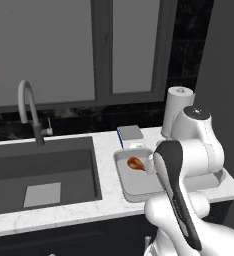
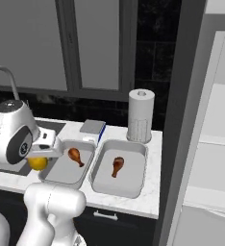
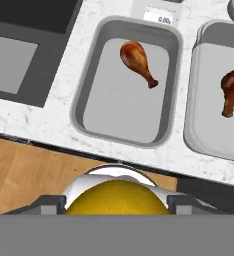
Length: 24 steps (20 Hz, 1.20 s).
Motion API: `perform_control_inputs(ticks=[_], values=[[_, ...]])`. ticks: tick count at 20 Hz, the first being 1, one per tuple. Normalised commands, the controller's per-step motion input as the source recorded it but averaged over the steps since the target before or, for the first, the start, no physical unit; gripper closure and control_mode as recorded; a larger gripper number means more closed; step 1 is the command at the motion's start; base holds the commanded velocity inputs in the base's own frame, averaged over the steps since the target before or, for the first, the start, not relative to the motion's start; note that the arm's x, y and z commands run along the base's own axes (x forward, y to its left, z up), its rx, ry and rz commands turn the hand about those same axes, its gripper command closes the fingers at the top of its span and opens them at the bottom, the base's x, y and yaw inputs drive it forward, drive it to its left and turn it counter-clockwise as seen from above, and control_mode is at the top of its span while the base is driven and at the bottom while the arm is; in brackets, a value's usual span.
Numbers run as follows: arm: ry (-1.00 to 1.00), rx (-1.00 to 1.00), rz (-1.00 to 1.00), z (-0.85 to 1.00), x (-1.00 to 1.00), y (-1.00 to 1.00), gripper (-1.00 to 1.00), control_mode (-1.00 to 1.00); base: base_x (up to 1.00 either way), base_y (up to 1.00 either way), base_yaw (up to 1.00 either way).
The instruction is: Place one lemon and one chicken drumstick in each tupperware on the nearby counter, to pack two identical lunches.
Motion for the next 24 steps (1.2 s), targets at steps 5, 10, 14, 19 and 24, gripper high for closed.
perform_control_inputs(ticks=[5, 10, 14, 19, 24], values=[[0.00, 0.00, 0.00, -0.42, 0.62, 0.13, 1.00, -1.00, 0.00, 0.00, 0.00], [0.00, 0.00, -0.01, -0.35, 0.67, -0.04, 1.00, -1.00, 0.00, 0.00, 0.00], [0.00, 0.00, -0.01, -0.68, 0.37, 0.00, 1.00, -1.00, 0.00, 0.00, 0.00], [-0.01, -0.02, -0.01, -0.72, 0.25, 0.00, 1.00, -1.00, 0.00, 0.00, 0.00], [-0.02, 0.00, -0.01, -0.37, 0.49, 0.00, -1.00, -1.00, 0.00, 0.00, 0.00]])
